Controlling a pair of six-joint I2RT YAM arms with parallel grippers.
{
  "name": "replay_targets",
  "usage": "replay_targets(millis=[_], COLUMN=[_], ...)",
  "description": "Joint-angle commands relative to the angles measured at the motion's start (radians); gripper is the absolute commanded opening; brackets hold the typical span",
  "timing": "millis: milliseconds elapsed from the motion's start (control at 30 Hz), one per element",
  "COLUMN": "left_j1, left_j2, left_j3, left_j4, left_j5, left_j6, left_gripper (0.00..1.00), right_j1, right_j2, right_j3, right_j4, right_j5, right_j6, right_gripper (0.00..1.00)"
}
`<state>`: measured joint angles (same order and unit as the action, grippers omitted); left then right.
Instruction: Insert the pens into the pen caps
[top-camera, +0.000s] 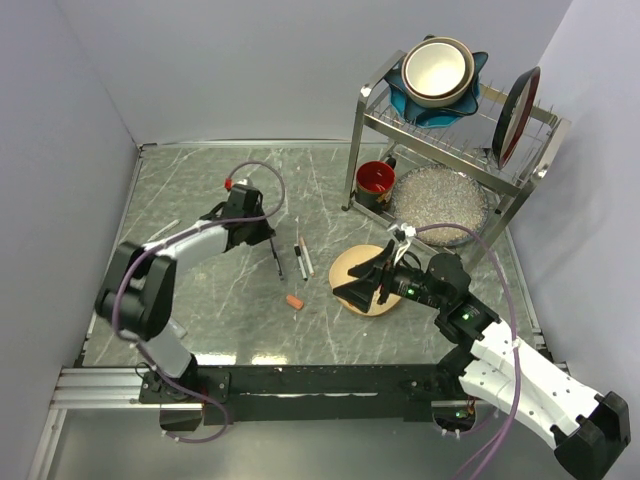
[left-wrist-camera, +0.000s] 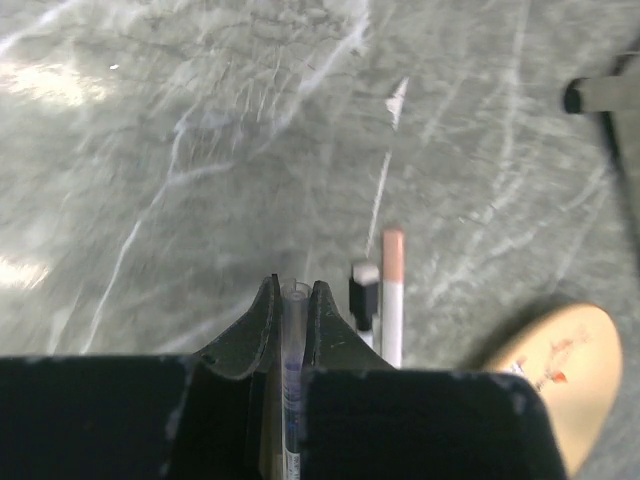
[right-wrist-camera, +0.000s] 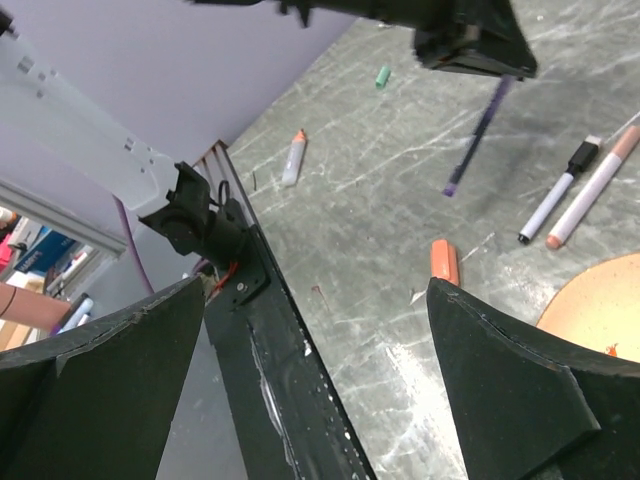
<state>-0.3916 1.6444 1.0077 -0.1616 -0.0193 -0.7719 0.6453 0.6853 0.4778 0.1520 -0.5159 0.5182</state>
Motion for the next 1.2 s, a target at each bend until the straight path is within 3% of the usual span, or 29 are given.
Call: replay_targets(millis=[0,133,500,633,767,900,1167], left_j1=[0.003,0.003,0.003,0.032,0.097,0.177,0.457], left_j2=[0.097,0.170,0.190,0.140,0.118,0.101,0.153], left_j3=[0.077,0.091,0.118,0.179,0.301,0.413,0.492], left_j4=[0.054,0.054,-0.027,-0.140,-0.378,-0.571,-0.752], left_j5=[0.050,0.038,0.022,-0.097,-0.334,-0.445,-0.335], left_j6=[-0.007,-0.017,-0.020,-0.076,-0.265,-0.485,-0.662], left_gripper=[0.01,0.04,0.42,0.54,0.47,0.50,0.52], right_j1=[-0.001,0.001,0.001,0.001,0.001,0.001,0.001], right_j2=[-0.018,-0.006,0.010,-0.001,-0.010,-0.015,-0.041], right_j3=[0.030,0.021,0.004,-0.002,-0.007,-0.001,-0.013], right_j4=[-0.002,0.007,0.043,0.046,0.035,0.026,0.027], right_j5=[0.008,0.007,0.008,0.013,0.022,0.014,0.028], right_j6=[-0.030,-0.032,-0.023,-0.023,-0.033,-0.037,-0.037], right_gripper=[1.00,1.00,1.00,1.00,1.00,1.00,1.00])
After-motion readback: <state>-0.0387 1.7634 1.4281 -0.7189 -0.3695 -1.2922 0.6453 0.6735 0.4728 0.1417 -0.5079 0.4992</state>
